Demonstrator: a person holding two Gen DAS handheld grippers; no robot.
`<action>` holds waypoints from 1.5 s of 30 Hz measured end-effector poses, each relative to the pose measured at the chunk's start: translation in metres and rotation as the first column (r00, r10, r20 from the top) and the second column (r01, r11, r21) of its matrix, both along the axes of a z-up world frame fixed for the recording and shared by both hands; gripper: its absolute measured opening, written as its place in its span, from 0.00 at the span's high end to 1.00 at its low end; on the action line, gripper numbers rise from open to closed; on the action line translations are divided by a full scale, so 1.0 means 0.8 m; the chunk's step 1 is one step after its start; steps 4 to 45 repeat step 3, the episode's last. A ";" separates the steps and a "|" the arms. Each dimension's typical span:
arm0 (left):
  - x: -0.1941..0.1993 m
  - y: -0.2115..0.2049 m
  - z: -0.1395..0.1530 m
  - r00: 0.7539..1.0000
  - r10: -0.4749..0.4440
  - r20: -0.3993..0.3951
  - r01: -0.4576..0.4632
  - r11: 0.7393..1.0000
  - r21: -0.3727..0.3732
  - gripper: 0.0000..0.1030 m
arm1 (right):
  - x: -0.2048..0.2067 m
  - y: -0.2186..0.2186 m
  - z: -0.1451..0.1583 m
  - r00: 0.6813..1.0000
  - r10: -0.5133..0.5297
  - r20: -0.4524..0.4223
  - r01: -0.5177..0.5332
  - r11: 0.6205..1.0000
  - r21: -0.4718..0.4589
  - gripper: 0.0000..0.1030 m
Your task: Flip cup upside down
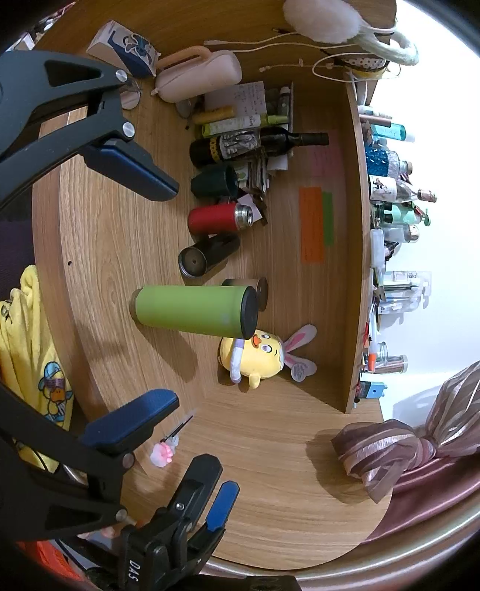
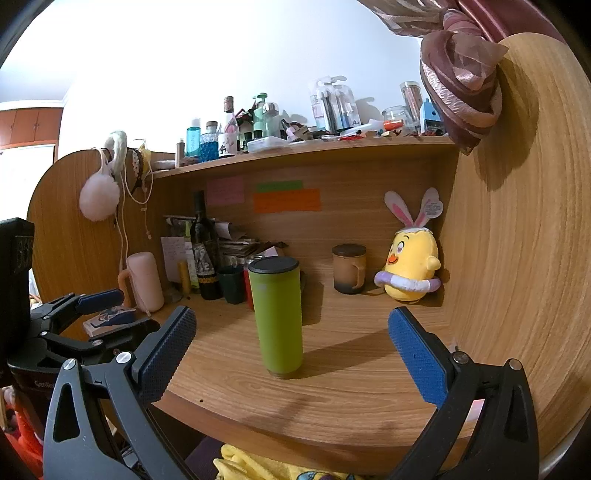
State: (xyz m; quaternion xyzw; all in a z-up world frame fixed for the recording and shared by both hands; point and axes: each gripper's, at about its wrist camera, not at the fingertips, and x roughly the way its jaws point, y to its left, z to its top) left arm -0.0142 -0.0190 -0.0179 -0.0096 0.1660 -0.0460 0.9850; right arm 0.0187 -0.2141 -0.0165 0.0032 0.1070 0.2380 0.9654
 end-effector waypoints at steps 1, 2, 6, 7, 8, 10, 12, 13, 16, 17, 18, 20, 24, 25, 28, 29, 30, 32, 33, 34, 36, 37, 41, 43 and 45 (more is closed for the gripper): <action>0.000 0.000 0.000 1.000 0.000 0.001 0.000 1.000 -0.002 0.00 | 0.000 0.001 -0.001 1.000 0.000 -0.001 0.000 1.000 -0.001 0.00; 0.000 0.001 0.000 1.000 -0.001 -0.001 0.001 1.000 -0.001 0.00 | -0.001 0.002 -0.001 1.000 0.001 -0.002 -0.001 1.000 -0.001 0.00; 0.002 0.001 -0.001 1.000 -0.001 -0.004 0.001 1.000 -0.002 0.00 | -0.001 0.002 -0.001 1.000 0.000 -0.002 0.000 1.000 -0.001 0.00; 0.002 0.001 -0.001 1.000 -0.001 -0.004 0.001 1.000 -0.002 0.00 | -0.001 0.002 -0.001 1.000 0.000 -0.002 0.000 1.000 -0.001 0.00; 0.002 0.001 -0.001 1.000 -0.001 -0.004 0.001 1.000 -0.002 0.00 | -0.001 0.002 -0.001 1.000 0.000 -0.002 0.000 1.000 -0.001 0.00; 0.002 0.001 -0.001 1.000 -0.001 -0.004 0.001 1.000 -0.002 0.00 | -0.001 0.002 -0.001 1.000 0.000 -0.002 0.000 1.000 -0.001 0.00; 0.002 0.001 -0.001 1.000 -0.001 -0.004 0.001 1.000 -0.002 0.00 | -0.001 0.002 -0.001 1.000 0.000 -0.002 0.000 1.000 -0.001 0.00; 0.002 0.001 -0.001 1.000 -0.001 -0.004 0.001 1.000 -0.002 0.00 | -0.001 0.002 -0.001 1.000 0.000 -0.002 0.000 1.000 -0.001 0.00; 0.002 0.001 -0.001 1.000 -0.001 -0.004 0.001 1.000 -0.002 0.00 | -0.001 0.002 -0.001 1.000 0.000 -0.002 0.000 1.000 -0.001 0.00; 0.002 0.001 -0.001 1.000 -0.001 -0.004 0.001 1.000 -0.002 0.00 | -0.001 0.002 -0.001 1.000 0.000 -0.002 0.000 1.000 -0.001 0.00; 0.002 0.001 -0.001 1.000 -0.001 -0.004 0.001 1.000 -0.002 0.00 | -0.001 0.002 -0.001 1.000 0.000 -0.002 0.000 1.000 -0.001 0.00; 0.002 0.001 -0.001 1.000 -0.001 -0.004 0.001 1.000 -0.002 0.00 | -0.001 0.002 -0.001 1.000 0.000 -0.002 0.000 1.000 -0.001 0.00; 0.002 0.001 -0.001 1.000 -0.001 -0.004 0.001 1.000 -0.002 0.00 | -0.001 0.002 -0.001 1.000 0.000 -0.002 0.000 1.000 -0.001 0.00; 0.002 0.001 -0.001 1.000 -0.001 -0.004 0.001 1.000 -0.002 0.00 | -0.001 0.002 -0.001 1.000 0.000 -0.002 0.000 1.000 -0.001 0.00; 0.002 0.001 -0.001 1.000 -0.001 -0.004 0.001 1.000 -0.002 0.00 | -0.001 0.002 -0.001 1.000 0.000 -0.002 0.000 1.000 -0.001 0.00; 0.002 0.001 -0.001 1.000 -0.001 -0.004 0.001 1.000 -0.002 0.00 | -0.001 0.002 -0.001 1.000 0.000 -0.002 0.000 1.000 -0.001 0.00; 0.002 0.001 -0.001 1.000 -0.001 -0.004 0.001 1.000 -0.002 0.00 | -0.001 0.002 -0.001 1.000 0.000 -0.002 0.000 1.000 -0.001 0.00; 0.002 0.001 -0.001 1.000 -0.001 -0.004 0.001 1.000 -0.002 0.00 | -0.001 0.002 -0.001 1.000 0.000 -0.002 0.000 1.000 -0.001 0.00; 0.002 0.001 -0.001 1.000 -0.001 -0.004 0.001 1.000 -0.002 0.00 | -0.001 0.002 -0.001 1.000 0.000 -0.002 0.000 1.000 -0.001 0.00; 0.002 0.001 -0.001 1.000 -0.001 -0.004 0.001 1.000 -0.002 0.00 | -0.001 0.002 -0.001 1.000 0.000 -0.002 0.000 1.000 -0.001 0.00; 0.002 0.001 -0.001 1.000 -0.001 -0.004 0.001 1.000 -0.002 0.00 | -0.001 0.002 -0.001 1.000 0.000 -0.002 0.000 1.000 -0.001 0.00; 0.002 0.001 -0.001 1.000 -0.001 -0.004 0.001 1.000 -0.002 0.00 | -0.001 0.002 -0.001 1.000 0.000 -0.002 0.000 1.000 -0.001 0.00; 0.002 0.001 -0.001 1.000 -0.001 -0.004 0.001 1.000 -0.002 0.00 | -0.001 0.002 -0.001 1.000 0.000 -0.002 0.000 1.000 -0.001 0.00; 0.002 0.001 -0.001 1.000 -0.001 -0.004 0.001 1.000 -0.002 0.00 | -0.001 0.002 -0.001 1.000 0.000 -0.002 0.000 1.000 -0.001 0.00; 0.002 0.001 -0.001 1.000 -0.001 -0.004 0.001 1.000 -0.002 0.00 | -0.001 0.002 -0.001 1.000 0.000 -0.002 0.000 1.000 -0.001 0.00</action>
